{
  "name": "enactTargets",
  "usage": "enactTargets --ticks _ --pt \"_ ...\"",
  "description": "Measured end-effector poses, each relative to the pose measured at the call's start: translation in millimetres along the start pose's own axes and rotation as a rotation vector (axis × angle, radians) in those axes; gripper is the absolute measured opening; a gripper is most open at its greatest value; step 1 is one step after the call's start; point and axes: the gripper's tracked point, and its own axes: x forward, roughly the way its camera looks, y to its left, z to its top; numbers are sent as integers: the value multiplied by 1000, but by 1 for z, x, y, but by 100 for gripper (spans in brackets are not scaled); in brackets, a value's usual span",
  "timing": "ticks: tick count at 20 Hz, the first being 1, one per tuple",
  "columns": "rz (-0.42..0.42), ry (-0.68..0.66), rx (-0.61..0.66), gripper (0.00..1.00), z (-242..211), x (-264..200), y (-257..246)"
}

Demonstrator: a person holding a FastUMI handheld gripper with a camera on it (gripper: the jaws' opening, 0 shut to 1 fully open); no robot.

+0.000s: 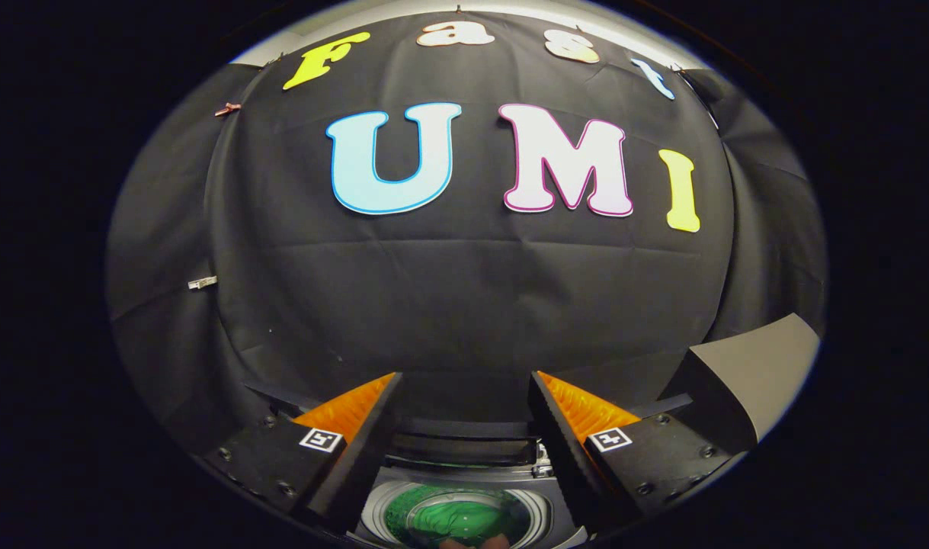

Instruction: Put the clothes into the washing machine and then close the washing machine lid.

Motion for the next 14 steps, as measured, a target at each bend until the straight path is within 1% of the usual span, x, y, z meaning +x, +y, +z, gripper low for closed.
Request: enactTargets --ticks 4,9,14 --pt "1 -11 -7 100 -6 -9 -1" --pt "-4 28 -9 100 -15 -23 -1" --pt "-10 -5 -13 100 -14 -24 -2"
